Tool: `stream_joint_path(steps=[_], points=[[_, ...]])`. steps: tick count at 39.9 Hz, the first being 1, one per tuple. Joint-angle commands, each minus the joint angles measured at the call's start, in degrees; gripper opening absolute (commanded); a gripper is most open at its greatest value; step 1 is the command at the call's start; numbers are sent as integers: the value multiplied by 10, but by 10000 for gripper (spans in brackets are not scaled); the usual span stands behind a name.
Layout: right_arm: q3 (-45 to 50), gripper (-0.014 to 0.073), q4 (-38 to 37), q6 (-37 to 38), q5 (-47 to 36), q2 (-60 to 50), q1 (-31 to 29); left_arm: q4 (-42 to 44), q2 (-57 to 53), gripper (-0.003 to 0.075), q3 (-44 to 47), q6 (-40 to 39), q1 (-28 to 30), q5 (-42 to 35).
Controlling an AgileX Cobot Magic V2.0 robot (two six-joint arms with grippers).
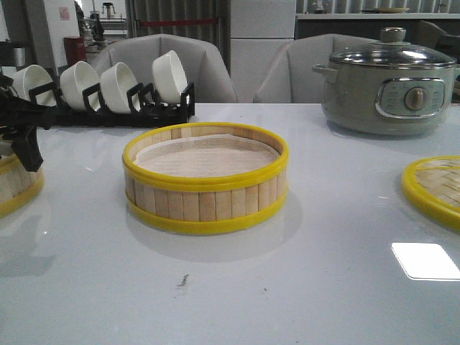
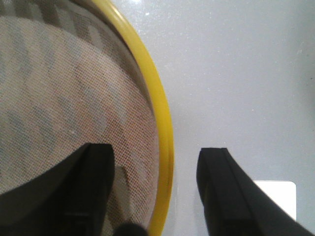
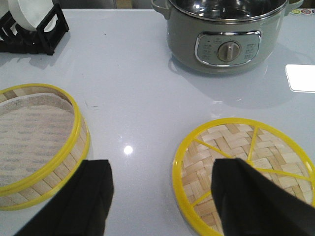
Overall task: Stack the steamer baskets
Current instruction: 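Lower the left gripper onto the rim of the steamer basket nearest it, then grasp the basket rim with the left gripper and lift it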
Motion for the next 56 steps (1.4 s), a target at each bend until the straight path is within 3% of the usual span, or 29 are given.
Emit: stream_joint_path(steps=[1,32,36,38,41,42,44,56], points=[[-21,539,-2,-3,-42,-4,1,-2,-26,430,-17,-3,2,-21],[-21,539,-2,-3,-42,-4,1,-2,-14,428,-17,-3,2,-22],[-21,539,-2,-3,-42,-4,1,-2,-14,363,-17,-3,2,-22],[-21,539,-2,-3,-42,-4,1,-2,-14,282,-17,-3,2,-19],[-21,539,-2,-3,-42,-4,1,-2,-14,96,-17,-3,2,-14],[-21,539,-2,-3,-42,-4,1,-2,-14,75,-17,-3,2,-13],[-21,539,-2,-3,-42,-4,1,-2,-14,107,-17,-3,2,-13],[-21,539,-2,-3,-42,-4,1,-4,-21,89,-54,-3,-5,30]])
